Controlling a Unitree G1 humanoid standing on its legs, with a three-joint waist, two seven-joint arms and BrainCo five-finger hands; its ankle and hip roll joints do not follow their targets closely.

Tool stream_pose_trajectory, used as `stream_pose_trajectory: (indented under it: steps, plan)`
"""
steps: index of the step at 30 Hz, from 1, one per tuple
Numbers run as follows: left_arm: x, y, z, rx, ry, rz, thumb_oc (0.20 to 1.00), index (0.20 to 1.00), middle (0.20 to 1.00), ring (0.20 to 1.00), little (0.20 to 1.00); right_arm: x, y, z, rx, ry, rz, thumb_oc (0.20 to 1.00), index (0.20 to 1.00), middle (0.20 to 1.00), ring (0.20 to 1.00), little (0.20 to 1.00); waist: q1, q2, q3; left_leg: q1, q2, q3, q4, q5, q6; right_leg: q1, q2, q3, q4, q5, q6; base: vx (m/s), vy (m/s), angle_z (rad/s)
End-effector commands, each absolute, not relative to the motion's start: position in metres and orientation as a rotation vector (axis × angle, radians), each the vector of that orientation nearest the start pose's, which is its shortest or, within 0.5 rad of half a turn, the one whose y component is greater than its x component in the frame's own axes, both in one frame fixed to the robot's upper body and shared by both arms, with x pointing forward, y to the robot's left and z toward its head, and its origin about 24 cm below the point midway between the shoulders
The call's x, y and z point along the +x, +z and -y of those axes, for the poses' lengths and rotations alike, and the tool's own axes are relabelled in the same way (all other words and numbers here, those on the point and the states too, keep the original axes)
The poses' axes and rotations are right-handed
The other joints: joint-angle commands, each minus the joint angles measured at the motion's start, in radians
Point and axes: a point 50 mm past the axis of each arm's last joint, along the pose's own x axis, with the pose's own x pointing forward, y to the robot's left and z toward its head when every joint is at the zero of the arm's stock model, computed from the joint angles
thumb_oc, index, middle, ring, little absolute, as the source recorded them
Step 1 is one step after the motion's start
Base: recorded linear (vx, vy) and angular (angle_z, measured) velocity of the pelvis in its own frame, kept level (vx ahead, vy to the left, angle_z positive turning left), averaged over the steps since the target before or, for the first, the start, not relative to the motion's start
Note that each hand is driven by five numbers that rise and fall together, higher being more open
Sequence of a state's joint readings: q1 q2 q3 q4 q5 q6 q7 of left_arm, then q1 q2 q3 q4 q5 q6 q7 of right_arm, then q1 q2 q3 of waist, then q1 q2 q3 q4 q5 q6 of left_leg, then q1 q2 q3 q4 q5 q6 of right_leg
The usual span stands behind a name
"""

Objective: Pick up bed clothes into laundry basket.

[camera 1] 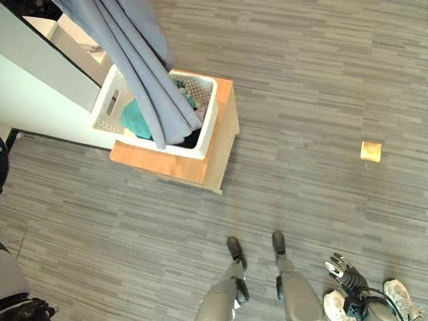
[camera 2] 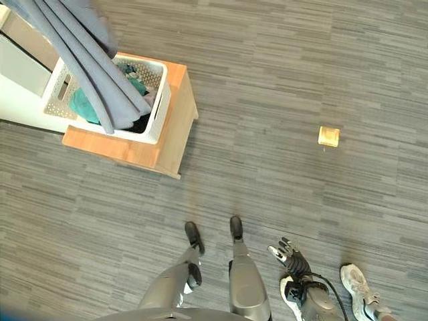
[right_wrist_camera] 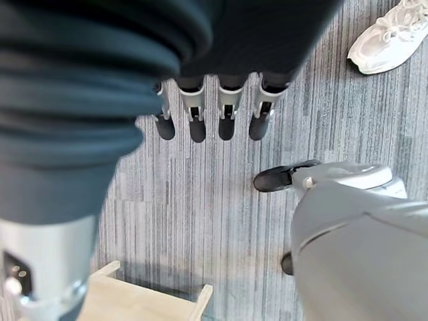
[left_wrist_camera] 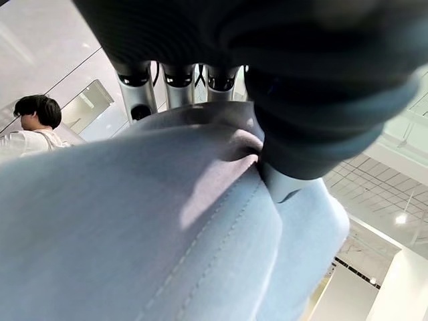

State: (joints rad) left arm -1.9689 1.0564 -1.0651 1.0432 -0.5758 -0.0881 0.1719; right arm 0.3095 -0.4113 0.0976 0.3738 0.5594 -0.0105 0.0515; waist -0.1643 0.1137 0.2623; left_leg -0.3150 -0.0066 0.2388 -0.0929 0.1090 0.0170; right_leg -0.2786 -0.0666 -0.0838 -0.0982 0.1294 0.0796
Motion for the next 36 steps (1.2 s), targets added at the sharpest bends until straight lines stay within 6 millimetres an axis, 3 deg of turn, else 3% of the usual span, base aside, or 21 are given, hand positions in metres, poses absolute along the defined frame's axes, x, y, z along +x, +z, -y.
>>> stream_pose_trajectory:
  steps: [1,7,11,15,16,17,19,22,25,27,29,36]
  plan:
    - [0.255,0.557,-0.273,0.628,0.636,0.996,0.200,0.200,0.200,0.200,0.200,0.128,-0.074,0.268,0.121,-0.173,-0.653,1.000,1.000,1.000,1.000,1.000,0.015,-0.015,-0.032,0.079,0.040,-0.003,0.006,-0.090,-0.079,0.035,-0.083,-0.009,0.011,-0.059,0.133,0.00,0.000,0.05]
    - [0.259,0.554,-0.273,0.631,0.635,0.987,0.200,0.200,0.200,0.200,0.200,0.130,-0.072,0.270,0.108,-0.177,-0.640,1.000,1.000,1.000,1.000,1.000,0.008,-0.020,-0.023,0.063,0.041,-0.001,0.006,-0.087,-0.080,0.017,-0.080,-0.004,0.011,-0.053,0.133,-0.01,0.002,0.01]
    - [0.268,0.542,-0.281,0.643,0.648,0.937,0.200,0.200,0.200,0.200,0.200,0.132,-0.068,0.271,0.081,-0.169,-0.625,1.000,1.000,1.000,1.000,1.000,-0.004,-0.038,-0.004,0.032,0.043,0.004,0.006,-0.080,-0.078,-0.016,-0.074,0.007,0.011,-0.041,0.132,-0.04,0.011,-0.05]
    - [0.276,0.534,-0.287,0.749,0.708,0.868,0.200,0.200,0.200,0.200,0.200,0.135,-0.066,0.273,0.088,-0.183,-0.605,1.000,1.000,1.000,1.000,1.000,-0.015,-0.056,0.008,0.007,0.050,0.010,0.006,-0.074,-0.078,-0.043,-0.067,0.015,0.011,-0.032,0.129,-0.01,-0.002,-0.11]
    - [0.278,0.531,-0.288,0.791,0.725,0.847,0.200,0.200,0.200,0.200,0.200,0.134,-0.067,0.274,0.091,-0.187,-0.604,1.000,1.000,1.000,1.000,1.000,-0.016,-0.060,0.008,0.010,0.052,-0.005,0.006,-0.104,-0.082,-0.040,-0.066,0.022,0.011,-0.052,0.136,0.05,0.011,-0.07]
    - [0.282,0.526,-0.290,0.803,0.728,0.828,0.200,0.200,0.200,0.200,0.200,0.133,-0.068,0.273,0.092,-0.185,-0.605,1.000,1.000,1.000,1.000,1.000,-0.020,-0.067,0.015,0.003,0.054,-0.005,0.006,-0.100,-0.082,-0.045,-0.065,0.021,0.011,-0.051,0.136,0.06,0.014,-0.03]
    - [0.290,0.514,-0.299,0.878,0.766,0.756,0.200,0.200,0.200,0.200,0.200,0.130,-0.069,0.270,0.090,-0.175,-0.612,1.000,1.000,1.000,1.000,1.000,-0.025,-0.078,0.024,-0.012,0.054,-0.004,0.006,-0.096,-0.081,-0.061,-0.063,0.023,0.011,-0.047,0.134,-0.06,-0.009,-0.01]
    - [0.308,0.479,-0.319,0.973,0.829,0.605,0.200,0.200,0.200,0.200,0.200,0.130,-0.073,0.261,0.132,-0.168,-0.607,1.000,1.000,1.000,1.000,1.000,-0.035,-0.110,0.053,-0.038,0.065,-0.003,0.006,-0.083,-0.082,-0.083,-0.059,0.028,0.011,-0.039,0.132,-0.07,-0.013,-0.03]
    - [0.315,0.467,-0.325,1.050,0.867,0.537,0.200,0.200,0.200,0.200,0.200,0.130,-0.075,0.256,0.149,-0.155,-0.612,1.000,1.000,1.000,1.000,1.000,-0.037,-0.122,0.065,-0.037,0.065,-0.004,0.006,-0.081,-0.082,-0.083,-0.056,0.030,0.011,-0.037,0.130,-0.04,-0.013,-0.03]
    - [0.318,0.463,-0.325,1.058,0.866,0.527,0.200,0.200,0.200,0.200,0.200,0.131,-0.076,0.254,0.152,-0.146,-0.611,1.000,1.000,1.000,1.000,1.000,-0.037,-0.125,0.069,-0.036,0.066,-0.004,0.006,-0.081,-0.081,-0.082,-0.056,0.030,0.011,-0.037,0.131,-0.02,-0.007,-0.01]
    - [0.328,0.443,-0.330,1.051,0.850,0.471,0.200,0.200,0.200,0.200,0.200,0.129,-0.079,0.247,0.152,-0.112,-0.630,1.000,1.000,1.000,1.000,1.000,-0.037,-0.135,0.075,-0.030,0.064,-0.004,0.006,-0.083,-0.079,-0.075,-0.057,0.030,0.011,-0.039,0.130,-0.01,-0.003,0.02]
    - [0.341,0.402,-0.347,1.076,0.857,0.306,0.200,0.200,0.200,0.200,0.200,0.133,-0.078,0.244,0.139,-0.093,-0.625,1.000,1.000,1.000,1.000,1.000,-0.046,-0.166,0.080,-0.019,0.073,-0.002,0.006,-0.086,-0.077,-0.072,-0.052,0.033,0.011,-0.032,0.127,-0.01,-0.005,-0.01]
